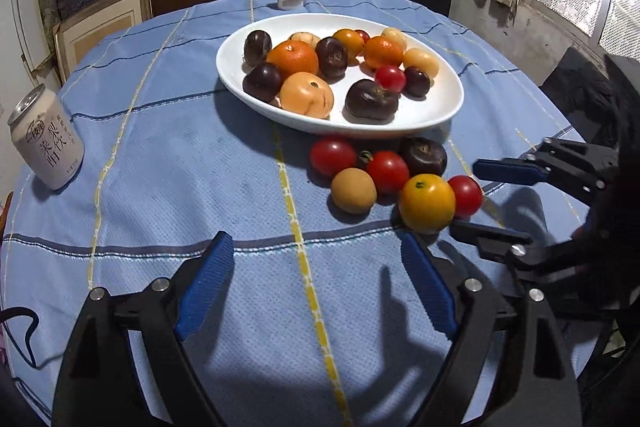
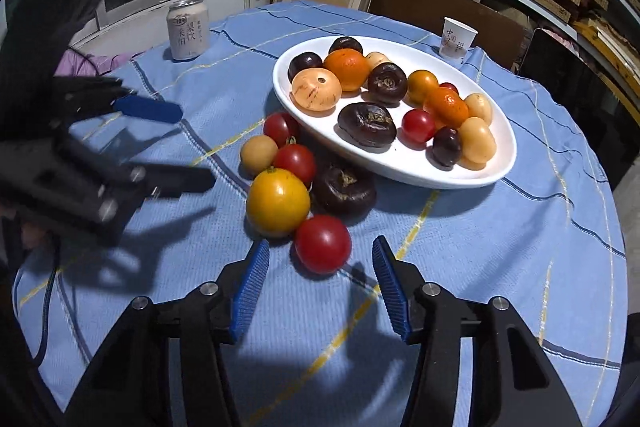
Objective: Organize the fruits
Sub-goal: 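Grasp a yellow-orange tomato with the left tool while the right tool grasps a red tomato, then carry both tomatoes onto the white plate and open both tools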
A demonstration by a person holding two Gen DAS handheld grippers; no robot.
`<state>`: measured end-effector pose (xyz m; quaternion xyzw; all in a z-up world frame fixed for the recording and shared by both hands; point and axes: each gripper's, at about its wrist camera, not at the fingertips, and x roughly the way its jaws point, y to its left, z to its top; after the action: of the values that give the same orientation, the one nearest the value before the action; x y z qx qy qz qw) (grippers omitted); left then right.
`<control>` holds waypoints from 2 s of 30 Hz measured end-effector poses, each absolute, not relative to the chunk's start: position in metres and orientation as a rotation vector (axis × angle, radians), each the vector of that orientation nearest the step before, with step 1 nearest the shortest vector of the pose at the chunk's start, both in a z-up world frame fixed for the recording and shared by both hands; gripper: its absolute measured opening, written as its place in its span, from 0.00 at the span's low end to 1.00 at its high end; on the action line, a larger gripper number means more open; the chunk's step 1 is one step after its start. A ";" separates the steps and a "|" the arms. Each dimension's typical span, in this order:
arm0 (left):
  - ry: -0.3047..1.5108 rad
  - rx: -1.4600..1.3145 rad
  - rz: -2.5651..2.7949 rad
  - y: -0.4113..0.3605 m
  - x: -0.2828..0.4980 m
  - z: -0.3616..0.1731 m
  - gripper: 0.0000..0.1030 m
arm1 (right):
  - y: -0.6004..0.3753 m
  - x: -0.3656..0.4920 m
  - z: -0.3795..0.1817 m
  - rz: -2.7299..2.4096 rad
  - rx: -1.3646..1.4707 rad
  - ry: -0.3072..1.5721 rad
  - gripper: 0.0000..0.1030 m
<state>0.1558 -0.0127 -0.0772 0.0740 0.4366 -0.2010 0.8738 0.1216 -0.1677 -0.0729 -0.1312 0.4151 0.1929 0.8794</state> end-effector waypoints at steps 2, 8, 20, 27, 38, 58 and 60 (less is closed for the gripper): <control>0.913 0.151 -0.421 -0.013 0.153 -0.077 0.81 | -0.165 0.128 -0.078 0.405 -0.268 0.886 0.41; 0.890 0.174 -0.449 -0.031 0.142 -0.072 0.81 | -0.179 0.113 -0.067 0.368 -0.217 0.849 0.28; 0.862 0.213 -0.458 -0.092 0.145 -0.081 0.62 | -0.234 0.081 -0.075 0.252 -0.047 0.858 0.28; 0.885 0.183 -0.466 -0.096 0.153 -0.087 0.35 | -0.236 0.077 -0.073 0.259 -0.032 0.838 0.28; 0.844 0.152 -0.470 -0.083 0.140 -0.076 0.35 | -0.239 0.077 -0.070 0.255 -0.015 0.821 0.28; 0.746 0.109 -0.426 -0.056 0.236 0.002 0.35 | -0.229 0.181 0.029 0.280 -0.106 0.682 0.28; 0.756 0.111 -0.417 -0.061 0.260 0.000 0.35 | -0.231 0.216 0.027 0.274 -0.074 0.700 0.28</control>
<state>0.2599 -0.0611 0.0003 0.0535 0.3663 -0.2021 0.9067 0.2156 -0.2314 0.0270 -0.0364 0.3416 0.1335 0.9296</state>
